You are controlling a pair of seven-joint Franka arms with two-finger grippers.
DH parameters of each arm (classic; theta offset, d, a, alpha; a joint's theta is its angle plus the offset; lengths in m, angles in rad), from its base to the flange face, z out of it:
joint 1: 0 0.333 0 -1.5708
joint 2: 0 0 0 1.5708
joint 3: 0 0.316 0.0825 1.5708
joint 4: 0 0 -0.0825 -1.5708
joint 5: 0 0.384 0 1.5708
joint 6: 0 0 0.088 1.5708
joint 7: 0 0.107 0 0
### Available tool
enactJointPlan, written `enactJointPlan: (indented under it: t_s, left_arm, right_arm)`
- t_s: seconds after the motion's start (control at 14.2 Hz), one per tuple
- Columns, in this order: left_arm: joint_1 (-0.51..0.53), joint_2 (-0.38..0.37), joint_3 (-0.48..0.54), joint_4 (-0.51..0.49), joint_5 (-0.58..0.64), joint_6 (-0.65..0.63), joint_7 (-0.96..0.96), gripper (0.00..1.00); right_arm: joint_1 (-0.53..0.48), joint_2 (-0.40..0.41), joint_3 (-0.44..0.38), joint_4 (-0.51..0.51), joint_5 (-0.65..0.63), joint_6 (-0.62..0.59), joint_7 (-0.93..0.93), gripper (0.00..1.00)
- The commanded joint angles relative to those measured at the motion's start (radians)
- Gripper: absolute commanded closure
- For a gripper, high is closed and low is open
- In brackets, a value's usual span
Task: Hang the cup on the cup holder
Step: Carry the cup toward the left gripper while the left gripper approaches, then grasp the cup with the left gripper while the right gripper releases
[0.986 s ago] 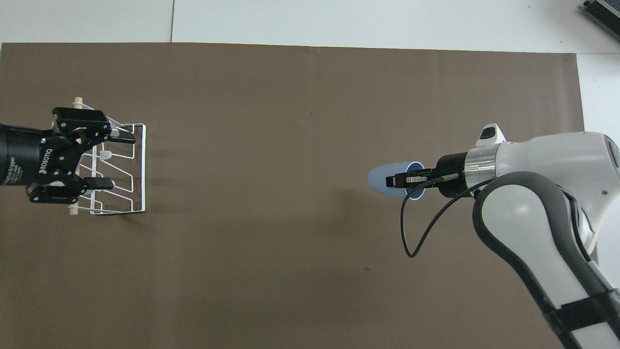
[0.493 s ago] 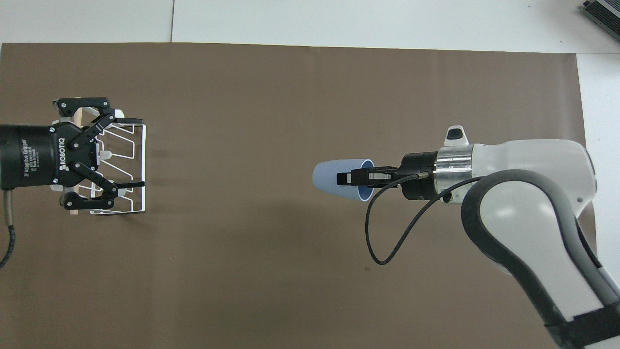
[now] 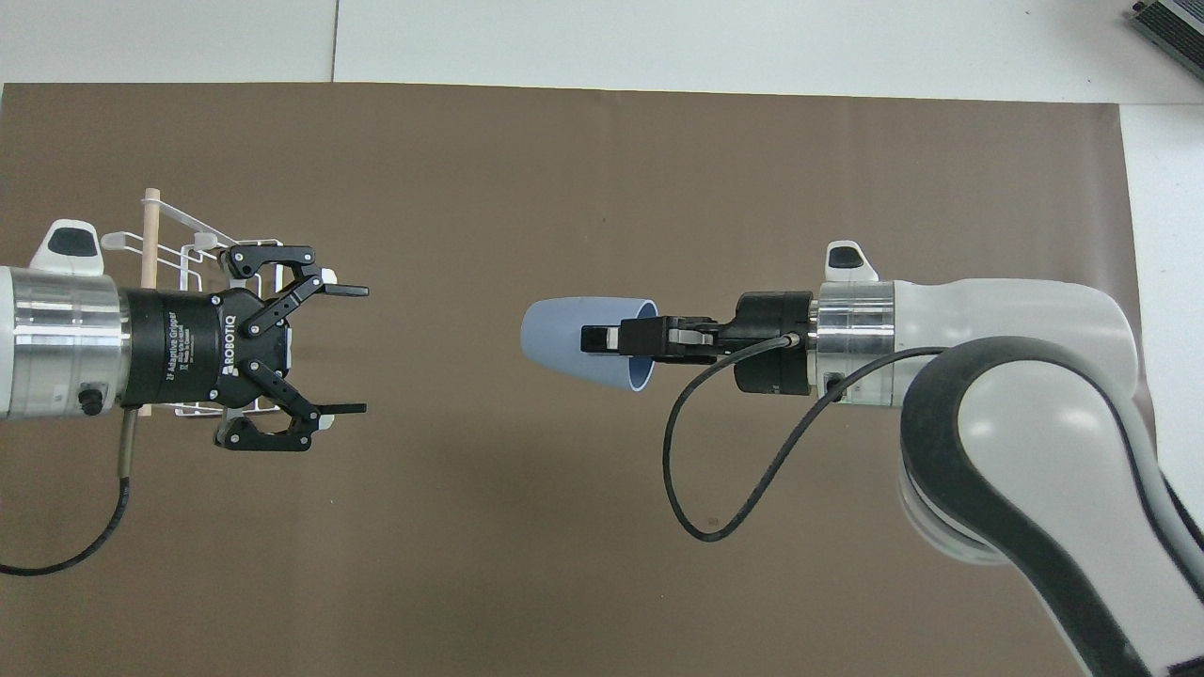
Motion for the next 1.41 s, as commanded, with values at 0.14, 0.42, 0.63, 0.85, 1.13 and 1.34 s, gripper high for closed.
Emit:
enactJointPlan:
  t_s: [0.14, 0.42, 0.63, 0.85, 1.13, 1.34]
  left_arm:
    - [-0.050, -0.006, 0.010, -0.022, -0.060, 0.037, -0.075, 0.00]
    - [-0.129, -0.008, 0.010, -0.036, -0.095, 0.112, -0.104, 0.00]
    - [-0.143, -0.012, 0.010, -0.051, -0.094, 0.114, -0.104, 0.00]
    - [-0.141, -0.031, 0.012, -0.091, -0.085, 0.106, -0.093, 0.00]
    - [-0.132, -0.034, 0.012, -0.095, -0.082, 0.097, -0.095, 0.00]
    - [-0.138, -0.032, 0.012, -0.086, -0.080, 0.092, -0.076, 0.03]
  right_arm:
    - [-0.014, -0.006, 0.092, 0.016, 0.070, 0.070, -0.012, 1.00]
    - [-0.013, -0.006, 0.163, 0.017, 0.129, 0.148, -0.010, 1.00]
    - [-0.014, -0.006, 0.229, 0.023, 0.177, 0.242, -0.010, 1.00]
    - [-0.016, -0.004, 0.229, 0.025, 0.179, 0.241, -0.007, 1.00]
    - [-0.024, -0.004, 0.228, 0.030, 0.185, 0.231, -0.006, 1.00]
    - [-0.024, -0.006, 0.228, 0.031, 0.186, 0.230, -0.007, 1.00]
